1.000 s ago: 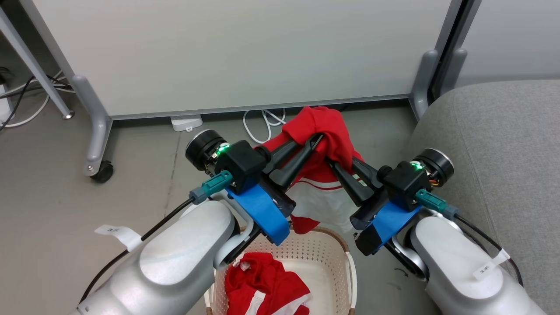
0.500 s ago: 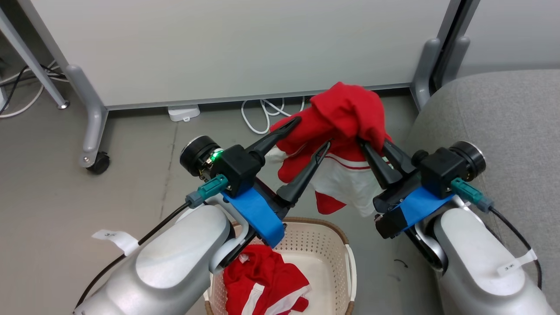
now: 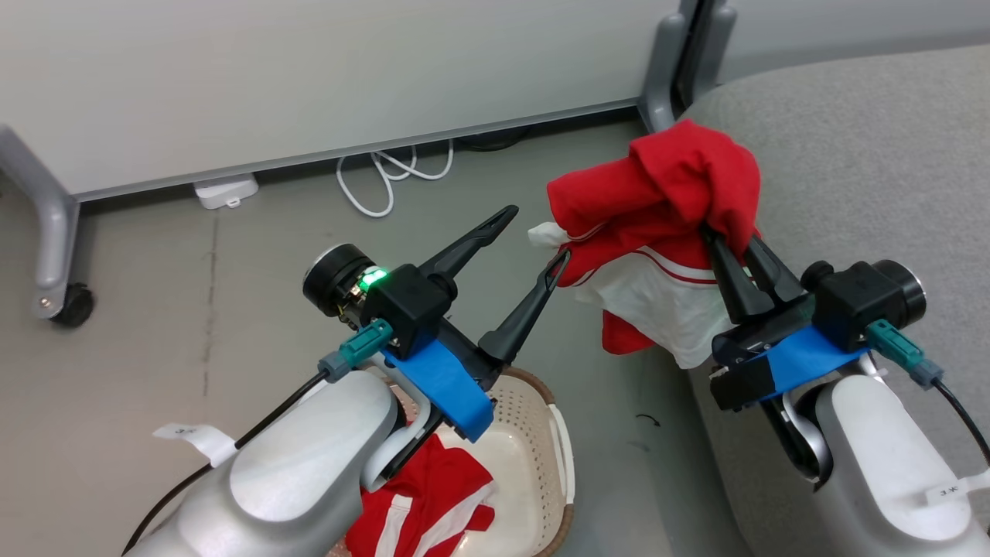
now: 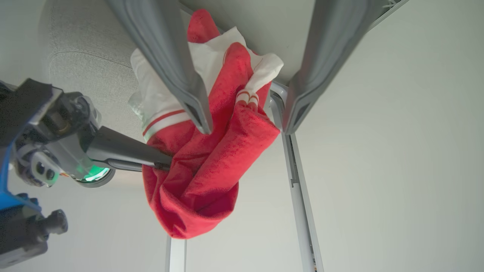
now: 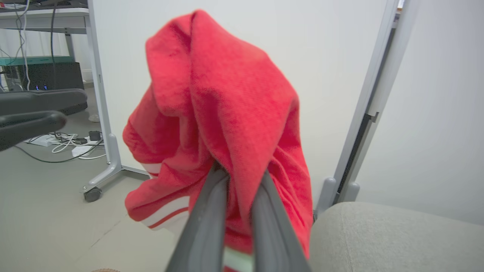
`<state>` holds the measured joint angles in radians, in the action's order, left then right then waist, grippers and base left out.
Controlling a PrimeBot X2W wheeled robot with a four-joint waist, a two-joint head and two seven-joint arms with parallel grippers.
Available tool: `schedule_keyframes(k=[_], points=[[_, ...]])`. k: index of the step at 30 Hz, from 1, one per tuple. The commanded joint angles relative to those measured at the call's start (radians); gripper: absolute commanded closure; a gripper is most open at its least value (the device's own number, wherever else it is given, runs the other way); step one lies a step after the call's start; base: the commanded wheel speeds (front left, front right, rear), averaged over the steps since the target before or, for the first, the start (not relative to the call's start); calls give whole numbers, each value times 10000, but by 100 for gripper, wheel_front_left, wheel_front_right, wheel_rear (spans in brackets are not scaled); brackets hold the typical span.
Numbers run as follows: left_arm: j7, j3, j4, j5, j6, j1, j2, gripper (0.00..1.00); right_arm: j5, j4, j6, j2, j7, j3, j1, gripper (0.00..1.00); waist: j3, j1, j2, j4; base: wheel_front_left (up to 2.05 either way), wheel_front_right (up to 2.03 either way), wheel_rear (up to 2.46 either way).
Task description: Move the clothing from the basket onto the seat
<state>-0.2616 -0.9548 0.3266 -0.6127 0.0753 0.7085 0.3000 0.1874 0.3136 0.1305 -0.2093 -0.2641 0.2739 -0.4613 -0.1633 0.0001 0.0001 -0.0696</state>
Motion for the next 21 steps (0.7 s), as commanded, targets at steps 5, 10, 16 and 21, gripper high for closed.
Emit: schedule_keyframes(k=[5,10,16,21], points=[[-42,-29,-119,248,-10,-91,15,0,-163,-311,5,128,-7,-580,394,100,-414,-1,-1,-927,0,0,0],[-45,-57,-202,433,20,-105,-12,0,-286,-601,3,289,-8,-1115,767,100,-605,-1,-1,-1403,0,0,0],[-39,-5,-230,565,14,-193,-47,0,-399,-829,5,542,-7,-1543,1173,100,-712,-1,-1,-1927,0,0,0],[-40,-18,-176,617,33,-289,-49,0,-459,-935,5,683,-7,-1621,1349,100,-755,-1,-1,-2341,0,0,0]])
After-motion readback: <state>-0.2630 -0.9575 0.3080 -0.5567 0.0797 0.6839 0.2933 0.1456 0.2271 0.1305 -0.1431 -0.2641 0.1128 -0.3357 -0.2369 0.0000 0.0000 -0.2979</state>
